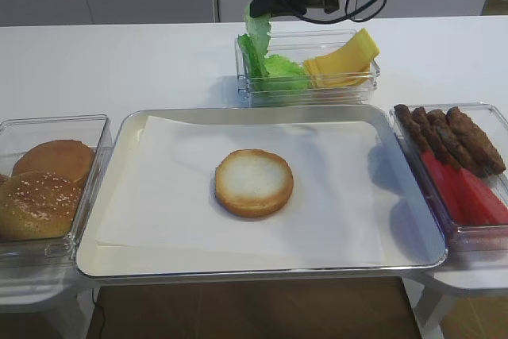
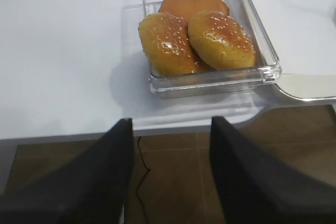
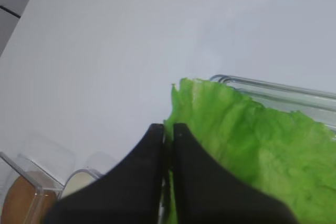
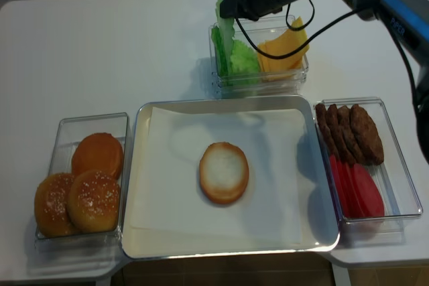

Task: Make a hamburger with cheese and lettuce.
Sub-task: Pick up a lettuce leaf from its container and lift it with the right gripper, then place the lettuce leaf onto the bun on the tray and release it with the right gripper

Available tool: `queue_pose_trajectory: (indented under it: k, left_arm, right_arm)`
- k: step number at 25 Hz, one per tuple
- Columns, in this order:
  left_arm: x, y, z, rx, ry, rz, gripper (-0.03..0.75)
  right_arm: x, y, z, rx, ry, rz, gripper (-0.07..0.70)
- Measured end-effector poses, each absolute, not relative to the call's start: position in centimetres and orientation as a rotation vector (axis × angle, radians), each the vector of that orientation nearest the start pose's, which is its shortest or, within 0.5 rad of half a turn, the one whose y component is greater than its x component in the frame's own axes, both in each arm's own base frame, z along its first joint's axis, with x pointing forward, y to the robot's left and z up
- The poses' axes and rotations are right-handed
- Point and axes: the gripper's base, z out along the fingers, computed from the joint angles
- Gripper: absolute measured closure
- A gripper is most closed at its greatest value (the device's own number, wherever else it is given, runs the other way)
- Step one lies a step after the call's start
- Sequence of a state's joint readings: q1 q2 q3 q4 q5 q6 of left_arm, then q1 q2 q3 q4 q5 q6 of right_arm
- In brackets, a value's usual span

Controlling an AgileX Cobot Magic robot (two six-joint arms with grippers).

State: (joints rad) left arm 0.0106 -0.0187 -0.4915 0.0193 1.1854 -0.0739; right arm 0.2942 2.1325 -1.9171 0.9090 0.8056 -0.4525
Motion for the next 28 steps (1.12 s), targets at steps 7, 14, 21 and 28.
queue_pose_trajectory:
  k: [7,14,21,28]
  left_arm:
    - [-1.2,0.1,26.5,-0.094,2.157,-0.013,0.357]
    - [-1.2,0.1,26.5,-0.094,2.157,-0.013,0.357]
    - [-1.2,0.1,26.5,-0.094,2.157,-0.013,0.357]
    - [-1.2,0.1,26.5,-0.094,2.157,-0.013,0.357]
  right_arm:
    - [43.1,18.5,33.6,-0.451,2.207,0.949,0.578]
    - [38.6,17.0,40.0,-0.508,2.174,0.886,0.579]
    - [33.4,15.5,41.9,-0.504,2.194,0.894,0.579]
    - [29.1,14.0,39.1,-0.458,2.287,0.885,0.579]
